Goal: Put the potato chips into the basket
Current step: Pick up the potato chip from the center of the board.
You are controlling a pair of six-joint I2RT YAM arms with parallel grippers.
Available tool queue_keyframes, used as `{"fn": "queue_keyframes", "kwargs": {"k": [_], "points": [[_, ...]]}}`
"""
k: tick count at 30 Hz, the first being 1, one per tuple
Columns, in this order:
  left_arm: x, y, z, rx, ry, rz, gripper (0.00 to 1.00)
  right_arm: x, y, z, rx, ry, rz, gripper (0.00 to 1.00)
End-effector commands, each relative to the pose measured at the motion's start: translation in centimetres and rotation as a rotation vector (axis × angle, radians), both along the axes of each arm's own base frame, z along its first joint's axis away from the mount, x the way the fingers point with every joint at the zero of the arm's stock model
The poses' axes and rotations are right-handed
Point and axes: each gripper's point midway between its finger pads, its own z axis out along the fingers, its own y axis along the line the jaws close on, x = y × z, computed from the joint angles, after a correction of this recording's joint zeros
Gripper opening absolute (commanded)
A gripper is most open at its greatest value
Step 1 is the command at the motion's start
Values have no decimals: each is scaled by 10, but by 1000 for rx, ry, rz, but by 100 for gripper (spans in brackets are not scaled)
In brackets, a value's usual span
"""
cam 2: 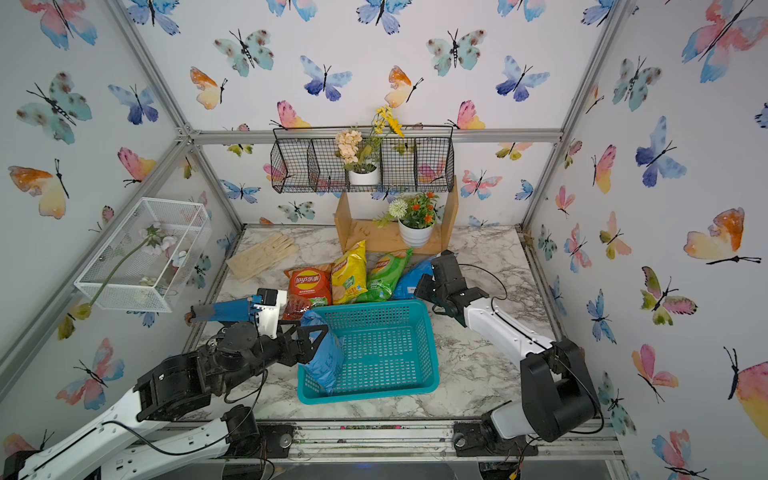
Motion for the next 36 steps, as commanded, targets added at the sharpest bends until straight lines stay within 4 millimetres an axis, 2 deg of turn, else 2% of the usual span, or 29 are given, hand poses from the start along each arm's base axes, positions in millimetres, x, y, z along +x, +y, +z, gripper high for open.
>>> {"fn": "queue_keyframes", "kwargs": {"k": [1,6,8,15,19,24,26,30,36], "points": [[0,-7,18,-22,-33,-37,94,7,-20,35,21,-66,-78,2],[1,-15,26,-13,-55,-71,94,2,-43,61,39,-113,-126,2],[0,-20,30,0,-74,-102,93,-1,-49,78,44,-143,-136,2],[4,-37,39,140,-157,-207,82,-10,-47,139,61,-231,-83,2],[12,-44,43,244,-193,-235,81,-15,-35,168,96,-257,-9,2],[22,-48,58,313,-252,-240,82,-23,-5,192,167,-239,166,2],[24,-49,68,327,-283,-247,78,-29,10,198,205,-213,257,2],[24,-53,82,342,-330,-274,72,-41,26,206,245,-186,359,2],[20,-63,87,365,-361,-346,66,-61,47,207,291,-136,492,2]]}}
